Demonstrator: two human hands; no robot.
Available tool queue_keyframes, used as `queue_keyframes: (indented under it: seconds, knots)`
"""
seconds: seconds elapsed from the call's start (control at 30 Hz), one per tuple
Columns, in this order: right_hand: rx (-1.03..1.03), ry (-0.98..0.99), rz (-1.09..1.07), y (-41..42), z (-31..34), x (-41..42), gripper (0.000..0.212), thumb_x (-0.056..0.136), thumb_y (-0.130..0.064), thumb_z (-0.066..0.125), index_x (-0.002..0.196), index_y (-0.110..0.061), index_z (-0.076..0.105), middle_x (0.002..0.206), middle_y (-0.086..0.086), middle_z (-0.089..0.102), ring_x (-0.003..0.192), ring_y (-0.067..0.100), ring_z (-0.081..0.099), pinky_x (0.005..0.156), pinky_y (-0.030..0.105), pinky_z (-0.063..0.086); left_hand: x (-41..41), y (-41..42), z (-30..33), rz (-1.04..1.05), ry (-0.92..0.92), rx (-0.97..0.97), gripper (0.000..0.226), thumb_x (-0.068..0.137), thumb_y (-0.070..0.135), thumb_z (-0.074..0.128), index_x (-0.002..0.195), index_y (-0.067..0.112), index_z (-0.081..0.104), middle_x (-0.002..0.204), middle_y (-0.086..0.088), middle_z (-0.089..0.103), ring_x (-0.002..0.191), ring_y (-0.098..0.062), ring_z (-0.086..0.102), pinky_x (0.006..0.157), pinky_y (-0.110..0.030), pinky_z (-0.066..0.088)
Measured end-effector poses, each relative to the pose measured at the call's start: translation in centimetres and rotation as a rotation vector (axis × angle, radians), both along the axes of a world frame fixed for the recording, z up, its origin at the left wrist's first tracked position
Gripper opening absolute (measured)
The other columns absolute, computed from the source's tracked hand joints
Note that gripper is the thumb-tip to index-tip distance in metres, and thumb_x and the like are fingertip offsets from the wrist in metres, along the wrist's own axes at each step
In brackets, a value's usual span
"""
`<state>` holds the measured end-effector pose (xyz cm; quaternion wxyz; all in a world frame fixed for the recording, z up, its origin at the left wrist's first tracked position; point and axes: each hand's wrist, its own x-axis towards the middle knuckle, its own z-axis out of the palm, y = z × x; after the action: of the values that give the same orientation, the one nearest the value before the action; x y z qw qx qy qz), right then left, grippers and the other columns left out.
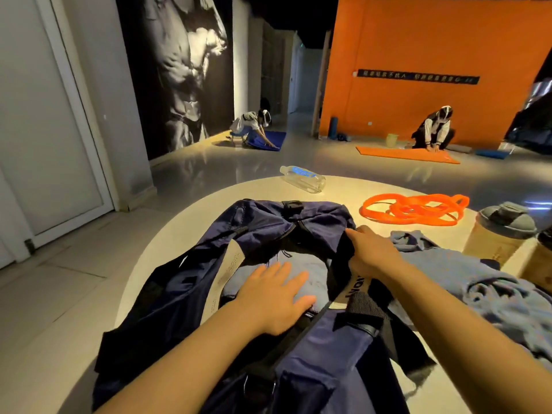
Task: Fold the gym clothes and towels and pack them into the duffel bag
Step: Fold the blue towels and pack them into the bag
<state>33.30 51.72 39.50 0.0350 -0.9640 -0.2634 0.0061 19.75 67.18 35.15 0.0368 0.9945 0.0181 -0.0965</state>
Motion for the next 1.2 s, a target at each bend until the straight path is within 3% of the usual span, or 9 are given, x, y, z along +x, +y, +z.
queue_keyframes:
  seconds: [0.13,0.27,0.37,0.47,0.57,0.67,0.83,1.07,1.2]
  knots:
    - [-0.060,0.001,0.027,0.3,0.2,1.1,0.033,0.089,-0.022,0.056,0.119,-0.013,0.045,0.120,0.013,0.045,0.103,0.035,0.053,0.075,0.035,0.042,2.0,-1.4,1.5,-0.043,-0.185,0.008,0.048,0.103,0.045,0.021,0.131,0.020,0.050,0.140,-0.008,0.047,0.133,-0.024,0.036,0.117,-0.046,0.009]
    - [-0.078,-0.008,0.037,-0.1,-0.4,1.5,0.037,0.090,-0.023,0.056,0.124,-0.015,0.044,0.122,0.012,0.044,0.102,0.035,0.053,0.074,0.035,0.043,2.4,-1.9,-0.5,-0.116,-0.177,0.045,0.086,0.076,0.060,-0.008,0.149,0.029,0.026,0.160,-0.003,0.015,0.143,-0.023,0.016,0.116,-0.043,0.009]
    - [-0.057,-0.043,0.031,-0.8,-1.0,1.3,0.044,0.089,-0.023,0.057,0.129,-0.018,0.040,0.126,0.010,0.044,0.104,0.034,0.053,0.069,0.032,0.039,2.6,-1.5,-1.1,-0.079,-0.133,0.049,0.061,0.097,0.053,0.010,0.151,0.028,0.023,0.161,-0.005,0.009,0.146,-0.023,0.010,0.116,-0.042,0.007]
    - [-0.005,0.067,0.037,-1.8,-0.9,0.4,0.067,0.090,-0.023,0.056,0.147,-0.025,0.022,0.143,0.011,0.031,0.118,0.035,0.047,0.083,0.037,0.047,2.3,-1.7,-0.1,-0.057,-0.111,0.071,0.055,0.102,0.049,0.022,0.152,0.027,0.019,0.161,-0.007,0.006,0.147,-0.022,0.007,0.118,-0.041,0.004]
    - [0.033,-0.033,0.012,-3.9,0.5,-2.4,0.077,0.092,-0.039,0.056,0.151,-0.033,0.007,0.158,0.007,0.006,0.137,0.035,0.029,0.104,0.043,0.040,0.1,-1.5,1.3,-0.073,-0.197,0.133,0.054,0.101,0.050,0.023,0.147,0.023,0.032,0.154,-0.008,0.029,0.142,-0.023,0.025,0.117,-0.042,0.005]
    - [0.203,-0.180,0.092,-6.4,0.7,-8.0,0.070,0.090,-0.062,0.041,0.150,-0.041,0.011,0.159,-0.001,0.008,0.144,0.023,0.016,0.112,0.041,0.028,-5.2,-0.7,2.5,-0.143,-0.564,0.162,0.052,0.093,0.048,0.033,0.125,0.021,0.062,0.134,-0.005,0.057,0.127,-0.026,0.051,0.110,-0.047,0.019]
    - [0.359,-0.074,0.229,-6.8,-5.3,-16.1,0.063,0.090,-0.073,0.026,0.144,-0.041,0.035,0.151,-0.001,0.036,0.136,0.024,0.039,0.099,0.042,0.041,-11.6,1.9,-1.1,0.087,-0.592,0.108,0.060,0.090,0.060,0.031,0.141,0.031,0.046,0.154,-0.003,0.032,0.146,-0.030,0.016,0.109,-0.062,0.020]
    - [0.432,0.104,0.193,-4.0,-10.1,-14.5,0.063,0.072,-0.087,-0.006,0.132,-0.070,-0.008,0.145,-0.034,-0.029,0.139,-0.007,-0.022,0.120,0.035,0.002,-9.4,2.7,-4.3,0.054,-0.680,0.051,0.057,0.090,0.055,0.037,0.136,0.026,0.054,0.148,0.001,0.041,0.146,-0.030,0.014,0.111,-0.062,0.016]
    - [0.424,0.110,0.182,-0.8,-10.0,-12.1,0.064,0.073,-0.083,-0.013,0.133,-0.063,-0.008,0.154,-0.021,-0.019,0.144,0.005,-0.016,0.120,0.032,-0.001,-6.2,5.4,-4.7,0.043,-0.734,-0.013,0.063,0.096,0.060,0.021,0.132,0.024,0.058,0.142,0.001,0.049,0.147,-0.027,0.014,0.111,-0.061,0.015]
